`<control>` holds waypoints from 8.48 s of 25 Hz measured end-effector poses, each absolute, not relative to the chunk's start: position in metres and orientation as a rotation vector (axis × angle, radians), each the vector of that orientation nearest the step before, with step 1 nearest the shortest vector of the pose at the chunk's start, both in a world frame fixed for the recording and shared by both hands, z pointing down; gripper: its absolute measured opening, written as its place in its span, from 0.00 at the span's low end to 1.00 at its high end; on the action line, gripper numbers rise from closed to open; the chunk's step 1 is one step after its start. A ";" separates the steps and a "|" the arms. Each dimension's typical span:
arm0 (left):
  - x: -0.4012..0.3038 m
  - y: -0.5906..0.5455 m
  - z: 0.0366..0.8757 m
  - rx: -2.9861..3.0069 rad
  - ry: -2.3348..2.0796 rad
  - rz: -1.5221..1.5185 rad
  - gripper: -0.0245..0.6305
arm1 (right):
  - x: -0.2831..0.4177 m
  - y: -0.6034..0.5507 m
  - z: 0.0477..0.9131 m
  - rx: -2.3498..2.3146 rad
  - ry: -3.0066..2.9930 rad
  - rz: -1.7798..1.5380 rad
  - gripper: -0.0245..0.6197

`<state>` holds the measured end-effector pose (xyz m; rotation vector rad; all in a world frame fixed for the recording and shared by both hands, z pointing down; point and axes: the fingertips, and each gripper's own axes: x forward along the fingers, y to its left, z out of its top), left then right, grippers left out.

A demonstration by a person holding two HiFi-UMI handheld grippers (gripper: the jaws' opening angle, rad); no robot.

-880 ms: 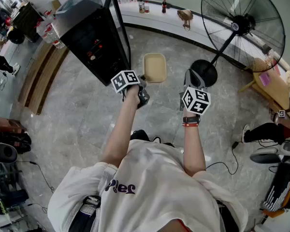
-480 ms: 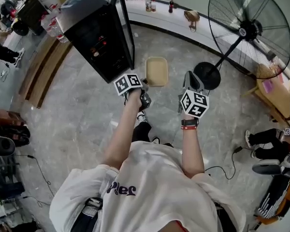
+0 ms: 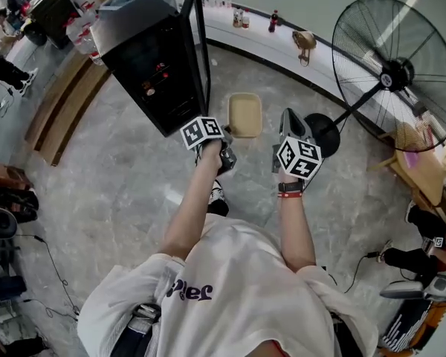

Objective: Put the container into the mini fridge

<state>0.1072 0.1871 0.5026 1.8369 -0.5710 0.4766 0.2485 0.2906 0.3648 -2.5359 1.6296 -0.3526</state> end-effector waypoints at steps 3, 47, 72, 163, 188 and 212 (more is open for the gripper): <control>0.113 0.156 0.499 1.835 -0.580 0.461 0.12 | 0.252 0.258 0.368 -2.517 1.652 -0.369 0.06; -0.025 -0.174 0.528 1.590 -0.947 0.062 0.12 | 0.108 -0.154 0.420 -2.008 2.315 -0.597 0.06; -0.036 -0.265 0.628 1.544 -1.023 0.047 0.12 | 0.091 -0.229 0.538 -1.940 2.437 -0.797 0.06; 0.019 -0.548 0.727 1.605 -1.181 0.023 0.12 | 0.139 -0.310 0.649 -1.870 2.467 -1.022 0.06; 0.025 -0.528 0.724 1.491 -1.086 -0.173 0.49 | 0.147 -0.301 0.634 -1.852 2.434 -1.036 0.06; 0.036 -0.433 0.634 1.871 -1.183 0.177 0.51 | 0.148 -0.270 0.570 -1.863 2.367 -0.973 0.06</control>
